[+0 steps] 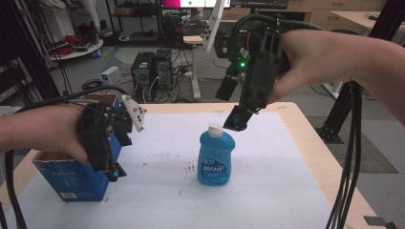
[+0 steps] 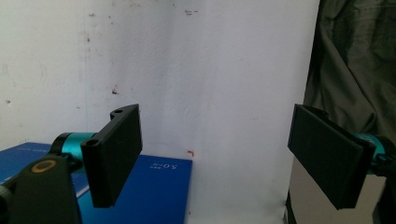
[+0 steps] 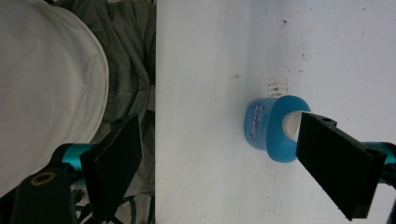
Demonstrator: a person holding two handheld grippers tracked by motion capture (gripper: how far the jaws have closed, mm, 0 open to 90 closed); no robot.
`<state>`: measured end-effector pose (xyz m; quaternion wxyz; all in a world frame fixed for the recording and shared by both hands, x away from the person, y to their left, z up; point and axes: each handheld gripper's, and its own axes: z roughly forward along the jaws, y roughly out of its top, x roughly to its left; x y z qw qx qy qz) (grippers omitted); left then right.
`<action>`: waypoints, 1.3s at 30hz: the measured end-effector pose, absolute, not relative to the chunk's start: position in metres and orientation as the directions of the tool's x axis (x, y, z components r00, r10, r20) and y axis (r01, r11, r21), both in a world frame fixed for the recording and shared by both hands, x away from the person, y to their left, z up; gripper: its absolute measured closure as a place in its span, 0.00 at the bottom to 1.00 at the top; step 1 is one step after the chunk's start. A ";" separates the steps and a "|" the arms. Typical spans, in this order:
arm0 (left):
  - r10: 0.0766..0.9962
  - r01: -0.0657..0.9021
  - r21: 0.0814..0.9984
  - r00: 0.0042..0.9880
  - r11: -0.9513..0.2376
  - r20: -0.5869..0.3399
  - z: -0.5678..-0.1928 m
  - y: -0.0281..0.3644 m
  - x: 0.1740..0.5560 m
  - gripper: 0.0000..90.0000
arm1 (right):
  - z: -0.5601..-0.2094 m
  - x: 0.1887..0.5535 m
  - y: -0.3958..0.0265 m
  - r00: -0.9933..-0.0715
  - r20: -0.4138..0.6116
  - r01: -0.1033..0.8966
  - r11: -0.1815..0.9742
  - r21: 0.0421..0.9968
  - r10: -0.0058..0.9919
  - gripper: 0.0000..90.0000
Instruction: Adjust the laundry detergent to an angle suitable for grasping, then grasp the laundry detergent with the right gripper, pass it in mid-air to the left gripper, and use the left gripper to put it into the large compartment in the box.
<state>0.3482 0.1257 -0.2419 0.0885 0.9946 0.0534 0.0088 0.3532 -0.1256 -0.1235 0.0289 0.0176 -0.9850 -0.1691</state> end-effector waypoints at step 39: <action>0.121 0.118 0.186 0.993 -0.976 0.005 -0.242 0.124 0.352 0.20 | -0.129 0.363 -0.143 -0.997 0.060 -0.014 0.921 0.390 -0.041 0.16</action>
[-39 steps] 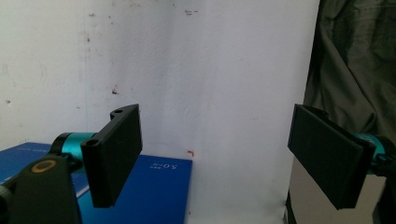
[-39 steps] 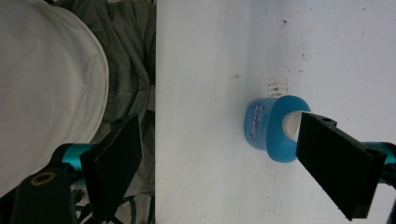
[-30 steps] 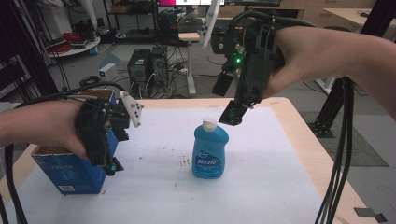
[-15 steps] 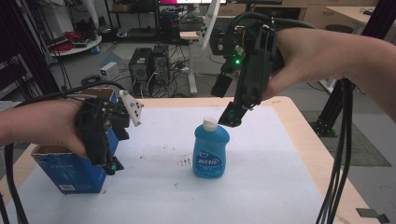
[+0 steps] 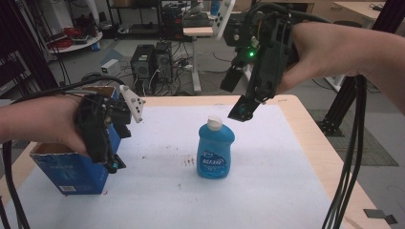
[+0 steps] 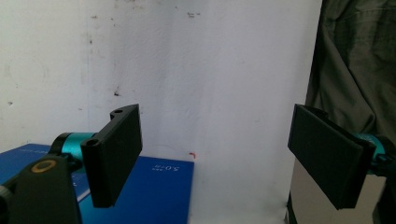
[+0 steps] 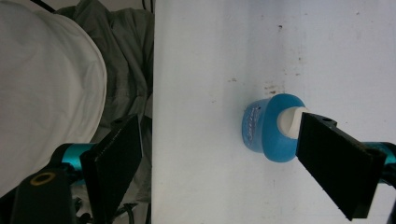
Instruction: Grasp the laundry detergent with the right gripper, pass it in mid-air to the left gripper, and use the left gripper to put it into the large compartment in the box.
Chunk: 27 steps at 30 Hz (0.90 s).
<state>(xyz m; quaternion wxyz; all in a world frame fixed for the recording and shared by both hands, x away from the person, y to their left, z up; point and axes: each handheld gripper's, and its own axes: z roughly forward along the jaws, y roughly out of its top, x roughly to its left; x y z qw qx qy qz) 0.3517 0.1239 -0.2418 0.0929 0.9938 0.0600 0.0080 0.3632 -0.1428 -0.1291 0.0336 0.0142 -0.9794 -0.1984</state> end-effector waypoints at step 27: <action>0.134 0.130 0.184 0.991 -0.974 0.011 -0.239 0.127 0.353 0.20 | -0.173 0.408 -0.202 -0.996 0.086 0.077 0.835 0.545 0.035 0.16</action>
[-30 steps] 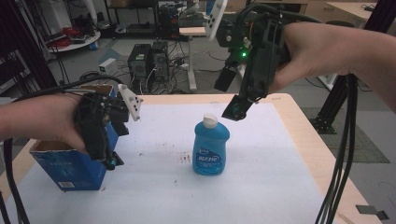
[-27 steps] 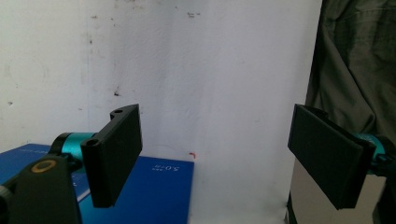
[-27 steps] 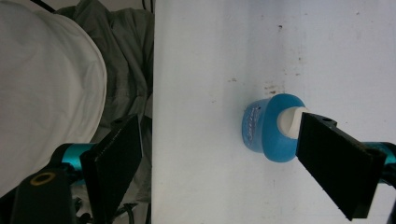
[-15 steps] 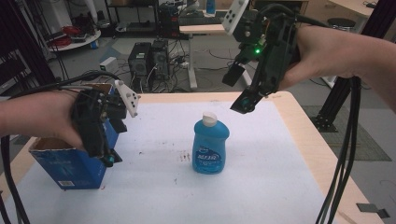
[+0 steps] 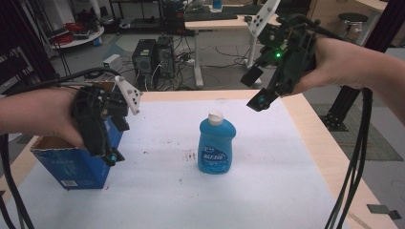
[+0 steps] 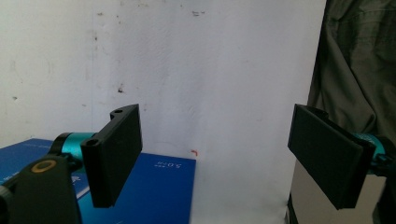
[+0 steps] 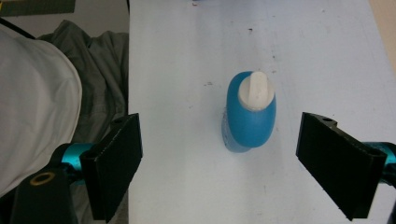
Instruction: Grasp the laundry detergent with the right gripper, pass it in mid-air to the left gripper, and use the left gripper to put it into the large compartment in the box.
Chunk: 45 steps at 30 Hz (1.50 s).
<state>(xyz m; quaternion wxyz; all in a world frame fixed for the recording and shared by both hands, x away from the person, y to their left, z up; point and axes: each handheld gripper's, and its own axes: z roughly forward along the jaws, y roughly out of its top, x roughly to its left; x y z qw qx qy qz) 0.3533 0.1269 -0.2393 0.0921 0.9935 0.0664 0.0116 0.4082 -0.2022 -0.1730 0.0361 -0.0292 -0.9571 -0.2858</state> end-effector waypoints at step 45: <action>0.136 0.133 0.182 0.991 -0.974 0.004 -0.243 0.124 0.347 0.20 | -0.316 0.443 -0.211 -0.970 0.202 0.230 0.772 0.592 0.134 0.16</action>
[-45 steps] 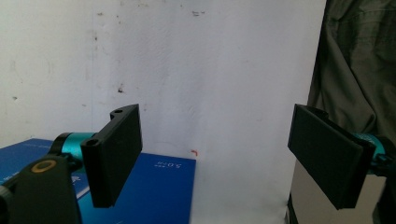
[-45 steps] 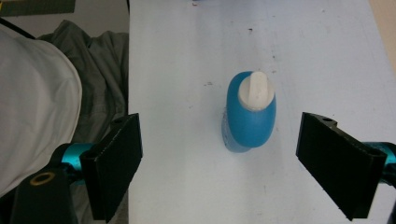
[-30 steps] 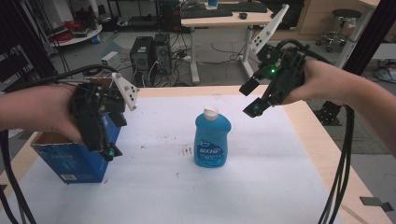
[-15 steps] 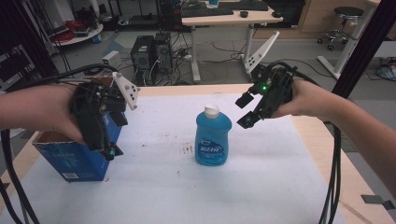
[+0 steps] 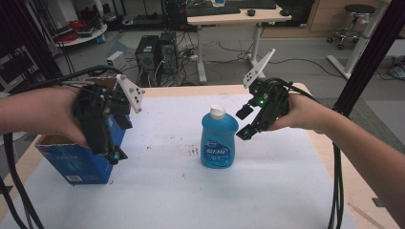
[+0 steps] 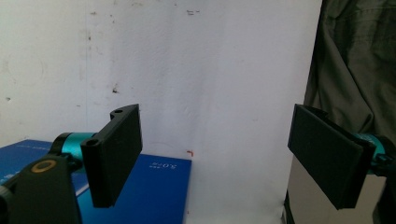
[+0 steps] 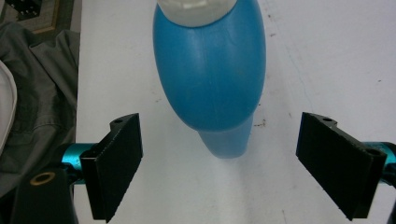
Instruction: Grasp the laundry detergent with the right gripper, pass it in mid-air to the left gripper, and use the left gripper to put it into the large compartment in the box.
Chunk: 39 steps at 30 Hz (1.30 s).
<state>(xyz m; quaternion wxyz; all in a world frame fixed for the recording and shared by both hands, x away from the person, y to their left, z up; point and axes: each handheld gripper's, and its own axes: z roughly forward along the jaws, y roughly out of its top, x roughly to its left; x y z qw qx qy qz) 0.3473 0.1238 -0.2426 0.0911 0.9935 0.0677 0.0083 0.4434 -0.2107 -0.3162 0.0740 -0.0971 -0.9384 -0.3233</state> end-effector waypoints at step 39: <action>0.135 0.132 0.170 0.991 -0.976 0.006 -0.242 0.123 0.347 0.20 | -0.355 0.440 -0.179 -0.973 0.196 0.217 0.772 0.597 0.122 0.17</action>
